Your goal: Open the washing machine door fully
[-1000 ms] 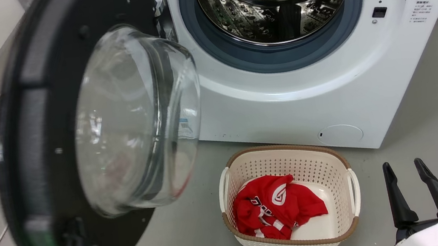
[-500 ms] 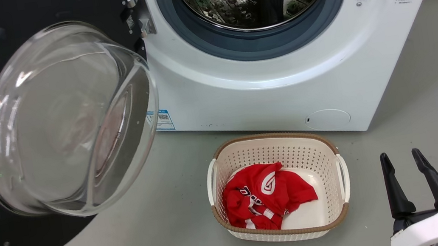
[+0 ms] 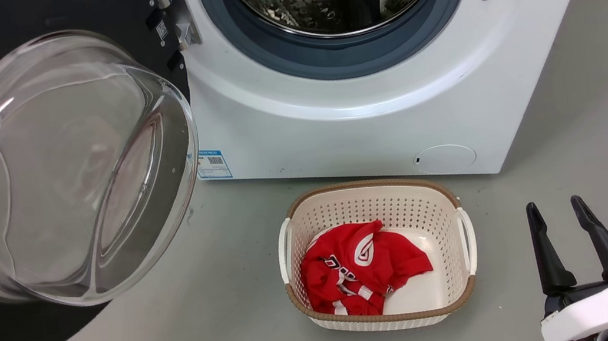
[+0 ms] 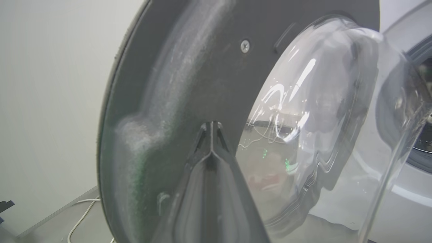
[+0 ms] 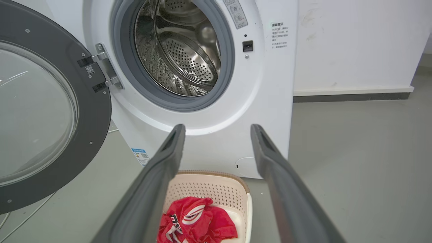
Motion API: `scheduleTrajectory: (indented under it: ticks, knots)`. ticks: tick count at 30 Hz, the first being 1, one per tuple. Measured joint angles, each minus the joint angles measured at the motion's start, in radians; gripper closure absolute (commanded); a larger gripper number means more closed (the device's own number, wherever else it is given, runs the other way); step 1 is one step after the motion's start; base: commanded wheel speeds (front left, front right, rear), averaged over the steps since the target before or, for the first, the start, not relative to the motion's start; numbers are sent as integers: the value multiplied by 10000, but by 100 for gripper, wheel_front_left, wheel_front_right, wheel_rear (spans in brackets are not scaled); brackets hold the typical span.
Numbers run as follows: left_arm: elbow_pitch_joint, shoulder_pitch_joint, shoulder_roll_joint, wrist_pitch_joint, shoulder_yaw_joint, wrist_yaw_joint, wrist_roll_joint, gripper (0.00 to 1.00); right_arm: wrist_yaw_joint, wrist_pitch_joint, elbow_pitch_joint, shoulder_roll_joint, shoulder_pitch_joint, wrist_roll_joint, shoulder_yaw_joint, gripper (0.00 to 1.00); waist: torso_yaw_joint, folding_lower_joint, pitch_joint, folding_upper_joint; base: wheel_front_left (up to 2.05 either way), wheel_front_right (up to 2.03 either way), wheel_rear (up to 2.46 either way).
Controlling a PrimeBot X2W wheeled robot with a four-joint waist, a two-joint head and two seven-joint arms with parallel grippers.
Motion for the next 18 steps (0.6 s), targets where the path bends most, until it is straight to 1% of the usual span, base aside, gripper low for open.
scheduleTrajectory:
  ticks: [4, 7, 10, 11, 14, 15, 16, 17, 18]
  knots:
    - [-725, 557, -681, 0, 90, -38, 428, 100, 0, 0, -25, -2, 5, -59, -12, 0, -85, -1, -144, 0, 0, 0, 0]
    - [-1421, 1045, -1244, 0, -10, -226, 688, 100, 0, 0, -54, 0, 18, -107, -36, 0, -143, 0, -232, 0, 0, 0, 0]
    - [-1998, 1586, -1776, 0, -284, -397, 989, 100, 0, -2, -61, -2, 57, -161, -40, 0, -189, -1, -332, 0, 0, 0, 0]
    - [-2153, 1741, -1875, 0, -405, -487, 1032, 100, 0, 0, -59, -2, 68, -207, -29, 0, -205, 0, -365, 0, 0, 0, 0]
    - [-2541, 2095, -2151, 0, -982, -573, 1212, 100, 0, -2, -65, 0, 69, -272, -17, 0, -264, -1, -445, 0, 0, 0, 0]
    - [-2619, 2207, -2215, 0, -1156, -577, 1283, 81, 0, -2, -65, 0, 68, -282, 8, 0, -293, -1, -470, 0, 0, 0, 0]
    - [-2667, 2300, -2274, 0, -1356, -568, 1281, 36, 0, 0, -61, 0, 79, -293, 12, 0, -321, -1, -507, 0, 0, 0, 0]
    - [-2729, 2371, -2307, 0, -1555, -568, 1266, 0, 0, 0, -54, -2, 90, -324, 29, 0, -354, 0, -539, 0, 0, 0, 0]
    - [-2796, 2421, -2314, 0, -1785, -571, 1260, 0, 0, -2, -56, 0, 92, -349, 31, 0, -388, -1, -570, 1, 0, 0, 0]
